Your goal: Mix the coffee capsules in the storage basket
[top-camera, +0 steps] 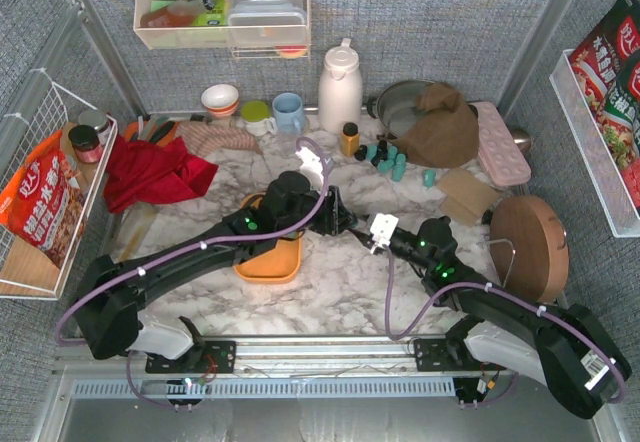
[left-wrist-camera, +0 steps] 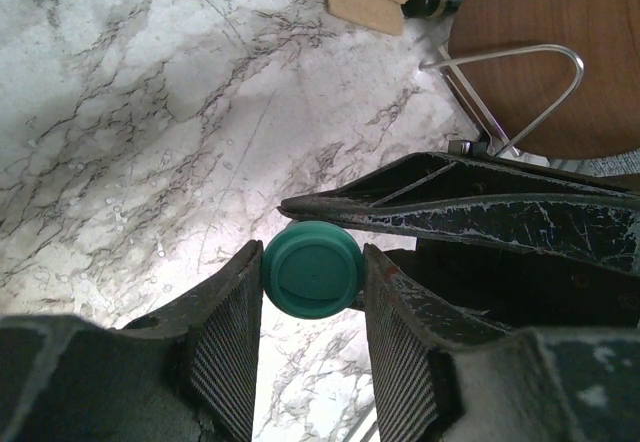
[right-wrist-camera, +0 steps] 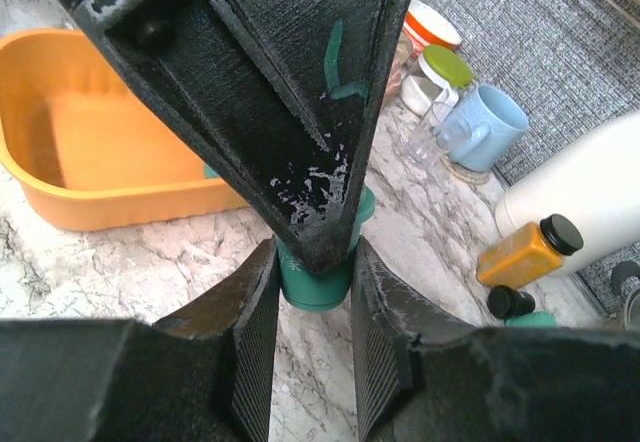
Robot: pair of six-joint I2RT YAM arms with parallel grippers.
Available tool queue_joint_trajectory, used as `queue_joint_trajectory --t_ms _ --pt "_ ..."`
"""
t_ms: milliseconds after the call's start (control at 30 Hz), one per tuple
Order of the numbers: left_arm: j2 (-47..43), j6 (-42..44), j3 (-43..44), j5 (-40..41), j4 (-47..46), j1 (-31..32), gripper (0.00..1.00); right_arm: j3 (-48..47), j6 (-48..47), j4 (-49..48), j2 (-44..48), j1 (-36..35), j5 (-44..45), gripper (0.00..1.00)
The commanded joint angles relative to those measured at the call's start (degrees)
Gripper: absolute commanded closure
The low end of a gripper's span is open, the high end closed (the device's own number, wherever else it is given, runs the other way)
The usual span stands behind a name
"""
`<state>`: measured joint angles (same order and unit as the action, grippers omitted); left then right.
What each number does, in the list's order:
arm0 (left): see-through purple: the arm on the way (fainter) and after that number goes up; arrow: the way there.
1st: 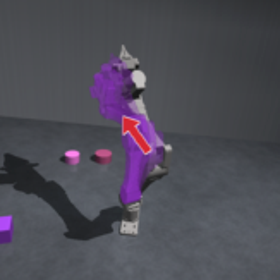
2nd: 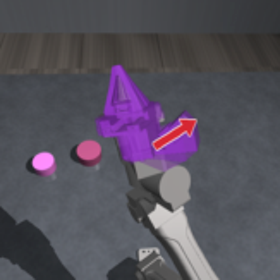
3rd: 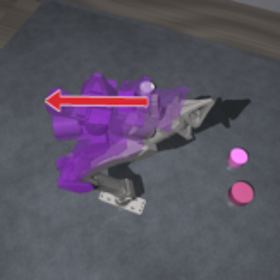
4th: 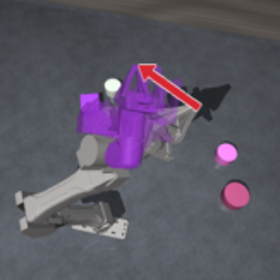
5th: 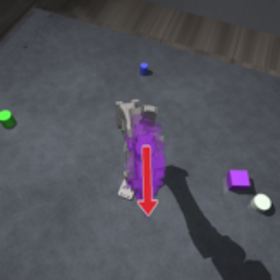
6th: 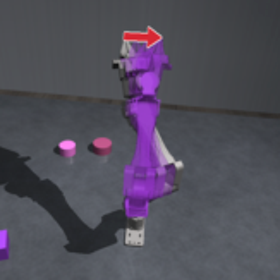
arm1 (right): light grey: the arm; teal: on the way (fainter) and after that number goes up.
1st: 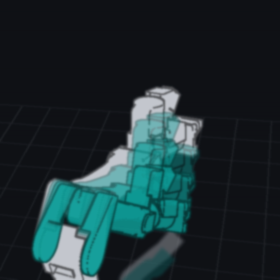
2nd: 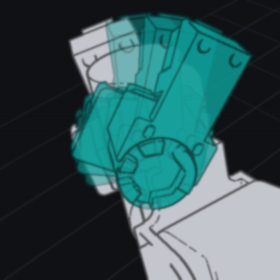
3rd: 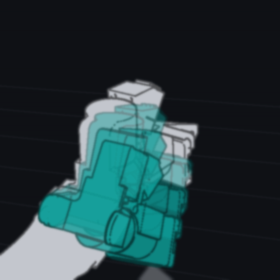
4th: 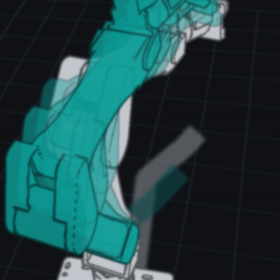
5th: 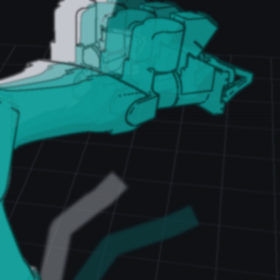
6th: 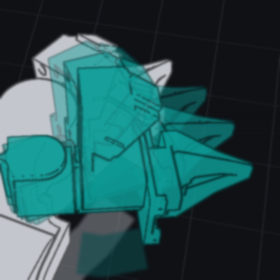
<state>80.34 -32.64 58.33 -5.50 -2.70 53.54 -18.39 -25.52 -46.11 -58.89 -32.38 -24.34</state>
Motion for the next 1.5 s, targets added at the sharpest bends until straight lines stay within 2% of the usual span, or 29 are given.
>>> queue_joint_trajectory --t_ms 0,300,467,567,700,867,1233,1467 --pt "-2.1 -0.1 0.2 4.8 -0.1 0.0 0.59 -0.3 -0.7 -0.1 0.1 -0.1 -0.8 0.65" --pt "-7.4 1.1 0.5 18.9 11.3 -0.6 0.59 -0.5 -1.1 1.2 -0.4 -0.1 2.7 0.41" --pt "-7.3 -0.2 -0.4 24.9 22.0 -4.3 0.59 -0.6 -0.8 1.6 0.1 -0.1 7.9 0.39" --pt "-6.9 -0.4 -3.0 27.0 24.6 -7.3 0.59 -0.5 -0.8 1.6 0.1 -0.1 9.7 0.38" --pt "-6.7 -0.3 -8.4 25.6 21.4 -11.4 0.59 -0.5 -0.7 1.4 -0.2 -0.1 10.2 0.37" --pt "-3.9 0.4 -11.3 25.2 16.7 -13.2 0.59 -0.5 -0.7 1.4 -0.2 -0.1 10.2 0.36" --pt "3.0 1.4 -11.5 24.3 7.7 -14.3 0.57 -0.7 -0.8 1.4 -1.0 -0.1 10.2 0.31" --pt "6.8 0.9 -10.2 22.8 7.9 -14.9 0.57 -0.7 -1.0 1.6 -0.9 -0.1 10.4 0.30"
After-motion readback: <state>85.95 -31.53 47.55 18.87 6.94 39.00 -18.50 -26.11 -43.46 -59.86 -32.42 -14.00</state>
